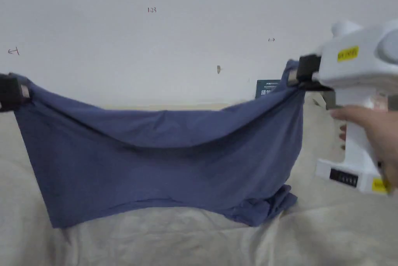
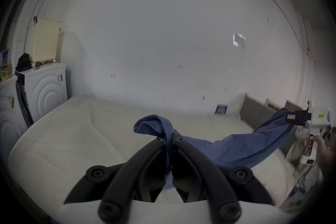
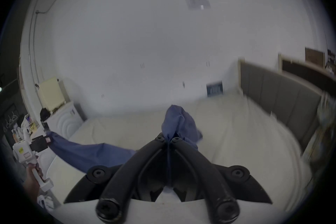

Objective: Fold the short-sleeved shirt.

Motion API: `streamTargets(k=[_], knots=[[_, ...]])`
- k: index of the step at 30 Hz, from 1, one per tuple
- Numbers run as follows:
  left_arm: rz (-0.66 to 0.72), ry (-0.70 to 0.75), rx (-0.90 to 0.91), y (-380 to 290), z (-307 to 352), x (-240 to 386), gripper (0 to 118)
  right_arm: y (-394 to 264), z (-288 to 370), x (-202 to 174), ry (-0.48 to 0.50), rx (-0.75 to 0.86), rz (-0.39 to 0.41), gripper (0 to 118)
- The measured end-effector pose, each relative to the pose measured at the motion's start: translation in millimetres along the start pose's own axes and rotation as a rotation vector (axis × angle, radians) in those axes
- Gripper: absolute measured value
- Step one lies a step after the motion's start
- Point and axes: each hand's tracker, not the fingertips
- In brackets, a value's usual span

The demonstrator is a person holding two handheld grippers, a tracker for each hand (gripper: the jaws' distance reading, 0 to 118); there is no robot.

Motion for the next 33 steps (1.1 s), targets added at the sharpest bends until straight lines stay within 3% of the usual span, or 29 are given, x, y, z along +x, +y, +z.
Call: streamTargets(k=[1, 3, 5, 8, 12, 18, 20, 23, 27, 31, 32, 33], knots=[[-0.043, -0.006, -0.039, -26.4, 10.8, 3.9, 4, -33.7, 6.1, 10.9, 0.023, -0.029, -0.037, 0], [-0.060, -0.021, -0.040, -65.4, 28.7, 6.8, 4, -83.7, 19.0, 25.0, 0.014, -0.026, -0.031, 0], [0.001, -0.077, -0.053, -93.5, 44.2, 1.1, 4, -113.3, 22.2, 43.5, 0.006, -0.024, 0.021, 0], [0.053, -0.099, -0.044, -123.3, 79.8, 2.5, 4, -153.9, 72.4, 44.5, 0.048, 0.011, -0.019, 0], [0.019, -0.088, -0.010, -139.5, 133.1, 10.8, 4, -181.6, 138.6, 45.5, 0.079, 0.146, -0.076, 0], [0.089, -0.091, 0.115, -119.0, 190.8, 5.8, 4, -171.2, 201.0, 36.9, 0.096, 0.230, 0.024, 0], [0.077, -0.079, 0.095, -113.6, 188.5, 1.4, 4, -167.5, 196.0, 37.3, 0.052, 0.154, 0.058, 0], [0.068, -0.004, -0.113, -126.3, 160.1, -13.8, 4, -176.5, 160.7, 52.9, 0.000, -0.036, 0.036, 0], [0.138, -0.004, -0.440, -172.9, 93.0, -24.3, 4, -216.6, 81.9, 94.7, 0.082, -0.365, -0.167, 0], [0.124, 0.049, -0.579, -215.3, 51.8, -29.6, 4, -248.4, 27.2, 113.4, -0.073, -0.575, -0.229, 1], [0.107, 0.069, -0.588, -221.5, 45.7, -29.9, 5, -256.5, 18.9, 115.1, -0.104, -0.622, -0.223, 6], [0.101, 0.084, -0.602, -221.7, 47.0, -20.0, 13, -255.3, 14.4, 118.7, -0.107, -0.662, -0.258, 21]])
